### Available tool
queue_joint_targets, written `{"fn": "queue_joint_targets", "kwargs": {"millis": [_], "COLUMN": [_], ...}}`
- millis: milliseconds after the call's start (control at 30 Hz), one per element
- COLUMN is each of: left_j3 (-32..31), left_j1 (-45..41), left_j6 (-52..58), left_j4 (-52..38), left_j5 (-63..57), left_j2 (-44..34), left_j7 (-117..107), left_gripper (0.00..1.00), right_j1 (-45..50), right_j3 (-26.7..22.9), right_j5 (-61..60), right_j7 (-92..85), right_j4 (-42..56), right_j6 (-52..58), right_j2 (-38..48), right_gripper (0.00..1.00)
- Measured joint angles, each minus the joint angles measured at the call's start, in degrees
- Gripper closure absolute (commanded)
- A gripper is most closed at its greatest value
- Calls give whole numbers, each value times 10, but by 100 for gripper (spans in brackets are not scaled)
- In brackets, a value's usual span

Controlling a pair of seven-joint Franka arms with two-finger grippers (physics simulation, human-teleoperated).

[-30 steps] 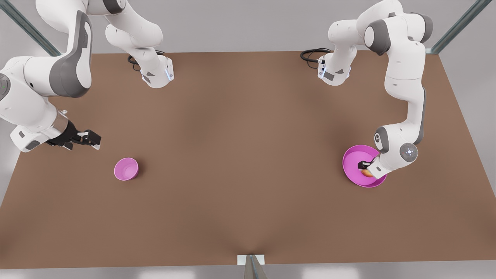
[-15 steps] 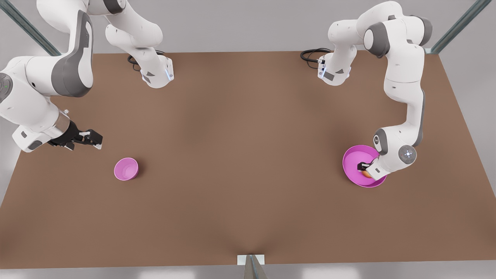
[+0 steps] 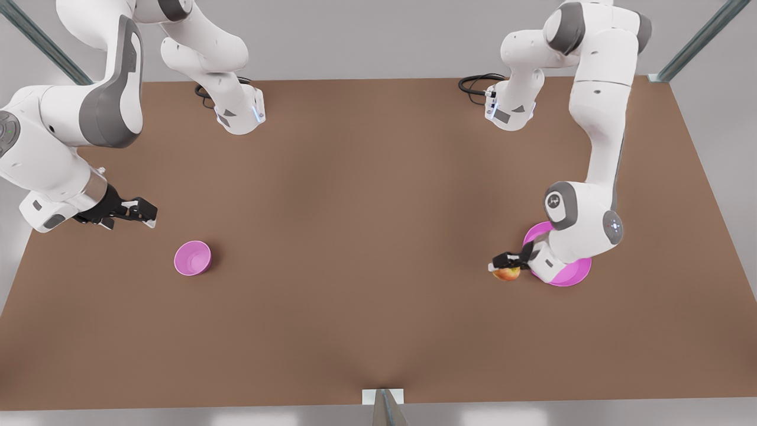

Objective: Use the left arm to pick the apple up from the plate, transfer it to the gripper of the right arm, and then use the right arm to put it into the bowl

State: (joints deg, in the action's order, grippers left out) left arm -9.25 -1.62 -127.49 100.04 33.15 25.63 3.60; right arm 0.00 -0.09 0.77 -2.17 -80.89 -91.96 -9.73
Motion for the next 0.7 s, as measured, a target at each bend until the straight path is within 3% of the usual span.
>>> {"fn": "queue_joint_targets", "kwargs": {"millis": [100,200,333,533,700], "left_j3": [-12,-42,-53,-116,-123], "left_j1": [-23,-37,-115,-149,-232], "left_j6": [20,27,-20,-109,-143], "left_j4": [-9,-21,-108,-185,-338], "left_j5": [131,243,347,411,419], "left_j2": [10,27,106,143,255], "left_j7": [-46,-83,-126,-219,-280], "left_gripper": [24,24,24,27,27], "right_j1": [0,7,12,21,20], "right_j3": [0,3,8,15,16], "right_j5": [-33,-143,-324,-534,-661], "right_j7": [0,1,9,10,-50], "right_j4": [-1,-4,-5,-9,-60], "right_j6": [1,4,9,12,13], "right_j2": [0,-22,-59,-128,-186], "right_gripper": [0,0,0,0,0]}}
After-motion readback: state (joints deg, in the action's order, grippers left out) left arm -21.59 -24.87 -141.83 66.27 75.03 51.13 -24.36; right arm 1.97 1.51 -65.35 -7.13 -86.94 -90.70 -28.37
